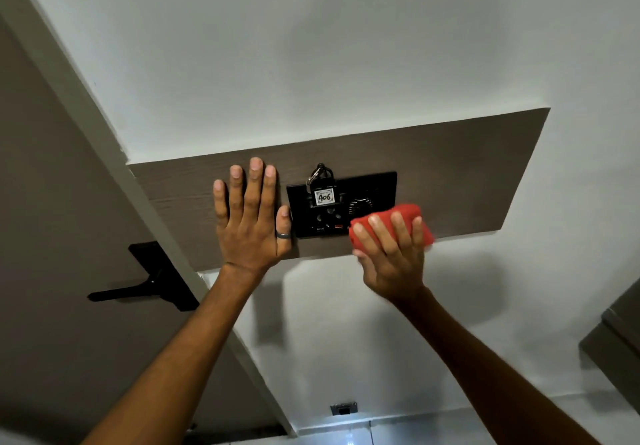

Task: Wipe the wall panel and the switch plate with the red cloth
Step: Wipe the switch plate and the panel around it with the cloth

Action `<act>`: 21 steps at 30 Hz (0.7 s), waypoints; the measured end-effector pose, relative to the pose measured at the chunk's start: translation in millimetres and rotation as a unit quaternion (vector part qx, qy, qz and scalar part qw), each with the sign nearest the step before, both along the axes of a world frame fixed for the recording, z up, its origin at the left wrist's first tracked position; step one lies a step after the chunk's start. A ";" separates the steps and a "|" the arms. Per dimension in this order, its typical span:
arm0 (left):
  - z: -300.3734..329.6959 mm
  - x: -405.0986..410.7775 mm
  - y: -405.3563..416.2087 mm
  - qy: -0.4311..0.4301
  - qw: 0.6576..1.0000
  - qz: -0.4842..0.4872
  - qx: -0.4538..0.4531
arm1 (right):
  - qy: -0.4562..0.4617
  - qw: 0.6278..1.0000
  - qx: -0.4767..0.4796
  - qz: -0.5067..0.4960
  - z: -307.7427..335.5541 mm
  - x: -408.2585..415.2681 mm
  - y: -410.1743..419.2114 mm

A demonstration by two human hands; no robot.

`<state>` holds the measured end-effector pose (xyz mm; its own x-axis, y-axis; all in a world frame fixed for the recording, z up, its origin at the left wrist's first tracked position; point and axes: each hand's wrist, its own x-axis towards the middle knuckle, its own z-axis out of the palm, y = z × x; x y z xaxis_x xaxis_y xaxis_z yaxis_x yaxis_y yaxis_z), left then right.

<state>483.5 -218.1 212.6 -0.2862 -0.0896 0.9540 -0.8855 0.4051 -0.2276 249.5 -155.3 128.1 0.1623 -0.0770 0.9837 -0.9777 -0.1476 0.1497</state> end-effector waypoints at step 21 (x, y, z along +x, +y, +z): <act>1.7 1.1 0.8 -0.001 1.000 -0.006 0.007 | -0.137 0.985 -0.016 0.101 27.0 15.1 32.0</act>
